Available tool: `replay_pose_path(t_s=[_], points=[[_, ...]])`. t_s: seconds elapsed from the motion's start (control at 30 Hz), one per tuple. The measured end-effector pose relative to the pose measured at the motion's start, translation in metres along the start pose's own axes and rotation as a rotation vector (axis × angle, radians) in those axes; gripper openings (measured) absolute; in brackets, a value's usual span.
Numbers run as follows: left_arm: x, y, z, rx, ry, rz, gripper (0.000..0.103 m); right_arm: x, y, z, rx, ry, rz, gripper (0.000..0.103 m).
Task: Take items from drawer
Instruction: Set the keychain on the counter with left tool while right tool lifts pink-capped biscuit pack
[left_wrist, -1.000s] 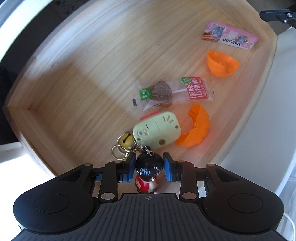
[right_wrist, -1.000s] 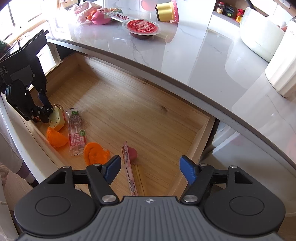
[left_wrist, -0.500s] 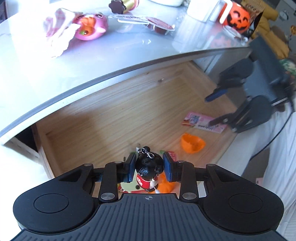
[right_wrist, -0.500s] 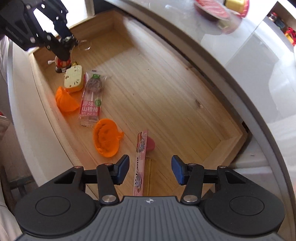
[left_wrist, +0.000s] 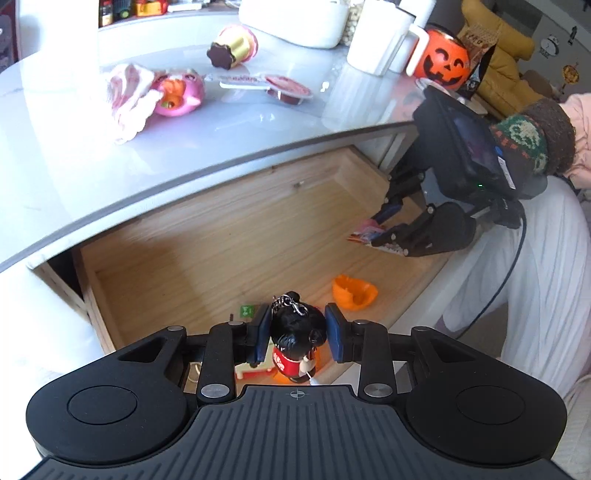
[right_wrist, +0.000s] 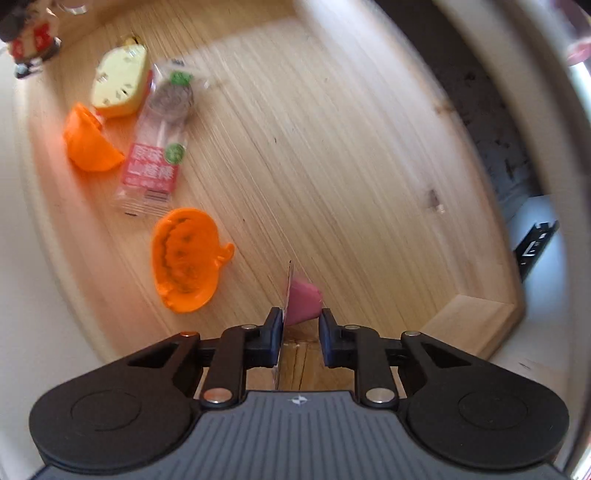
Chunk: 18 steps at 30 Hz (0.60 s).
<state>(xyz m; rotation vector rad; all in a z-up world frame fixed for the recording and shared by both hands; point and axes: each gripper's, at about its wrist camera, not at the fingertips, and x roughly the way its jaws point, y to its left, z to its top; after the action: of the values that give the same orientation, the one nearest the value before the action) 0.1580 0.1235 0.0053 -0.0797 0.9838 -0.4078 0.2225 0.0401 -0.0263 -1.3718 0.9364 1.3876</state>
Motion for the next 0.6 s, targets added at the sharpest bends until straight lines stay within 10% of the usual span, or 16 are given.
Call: replay_pose_path(t_s=[0.33, 0.6], points=[[-0.023, -0.005, 0.102, -0.075, -0.37, 0.092, 0.035, -0.141, -0.018, -0.035, 0.225, -0.355, -0.036, 0.02], [0.048, 0.034, 0.146, -0.147, -0.361, 0.267, 0.035, -0.157, -0.035, -0.053, 0.348, -0.483, -0.007, 0.02]])
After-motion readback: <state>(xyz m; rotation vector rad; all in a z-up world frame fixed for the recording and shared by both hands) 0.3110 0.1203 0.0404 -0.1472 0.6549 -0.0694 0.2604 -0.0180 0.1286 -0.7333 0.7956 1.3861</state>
